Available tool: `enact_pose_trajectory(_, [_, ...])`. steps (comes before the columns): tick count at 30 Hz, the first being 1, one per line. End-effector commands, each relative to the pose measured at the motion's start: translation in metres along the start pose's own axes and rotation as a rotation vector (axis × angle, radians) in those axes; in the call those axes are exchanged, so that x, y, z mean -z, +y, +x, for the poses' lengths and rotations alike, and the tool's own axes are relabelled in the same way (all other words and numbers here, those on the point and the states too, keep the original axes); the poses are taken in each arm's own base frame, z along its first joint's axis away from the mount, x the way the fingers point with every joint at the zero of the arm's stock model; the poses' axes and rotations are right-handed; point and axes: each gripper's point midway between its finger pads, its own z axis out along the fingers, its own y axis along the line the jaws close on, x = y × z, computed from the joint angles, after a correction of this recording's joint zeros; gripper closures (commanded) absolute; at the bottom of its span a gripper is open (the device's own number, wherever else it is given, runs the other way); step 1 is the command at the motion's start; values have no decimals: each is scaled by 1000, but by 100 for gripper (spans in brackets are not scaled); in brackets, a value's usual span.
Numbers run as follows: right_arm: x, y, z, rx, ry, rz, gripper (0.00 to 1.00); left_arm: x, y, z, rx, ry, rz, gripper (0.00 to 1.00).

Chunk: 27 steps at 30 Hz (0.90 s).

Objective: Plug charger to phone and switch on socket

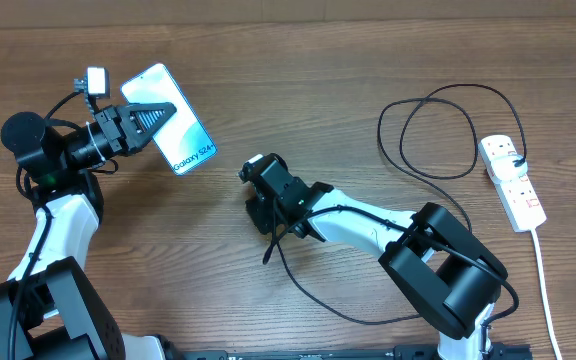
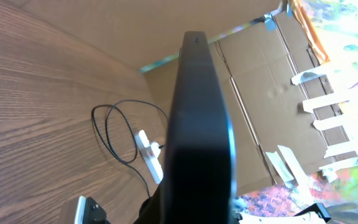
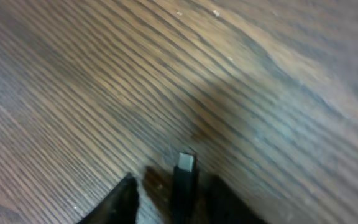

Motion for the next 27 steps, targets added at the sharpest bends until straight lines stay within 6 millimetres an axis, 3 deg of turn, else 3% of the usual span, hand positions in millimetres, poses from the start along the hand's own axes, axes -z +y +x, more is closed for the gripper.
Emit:
enact_pose_trajectory(1, [-20, -9, 48, -65, 150, 40, 79, 0, -7, 0, -50, 17, 10, 96])
enact_pose_trajectory(3, [-20, -8, 49, -89, 158, 40, 92, 0, -7, 0, -50, 17, 10, 96])
enact_pose_trajectory(5, [-19, -5, 49, -92, 161, 21, 96, 0, -7, 0, -51, 17, 10, 96])
enact_pose_trajectory(11, [-10, 1, 34, -143, 174, -88, 96, 0, -8, 3, -51, 37, 17, 96])
enact_pose_trajectory(15, [17, -19, 11, -224, 154, -136, 96, 0, -10, 8, -70, 64, 28, 96])
enact_pose_trajectory(18, [52, -35, -5, -267, 120, -198, 96, 0, -11, 10, -73, 76, 33, 96])
enact_pose_trajectory(24, [173, -1, -49, -258, -32, -779, 96, -17, -15, 18, -63, 111, 52, 95])
enact_pose_trajectory(27, [212, 2, -52, -235, -76, -913, 96, -34, -16, 18, -41, 94, 48, 96])
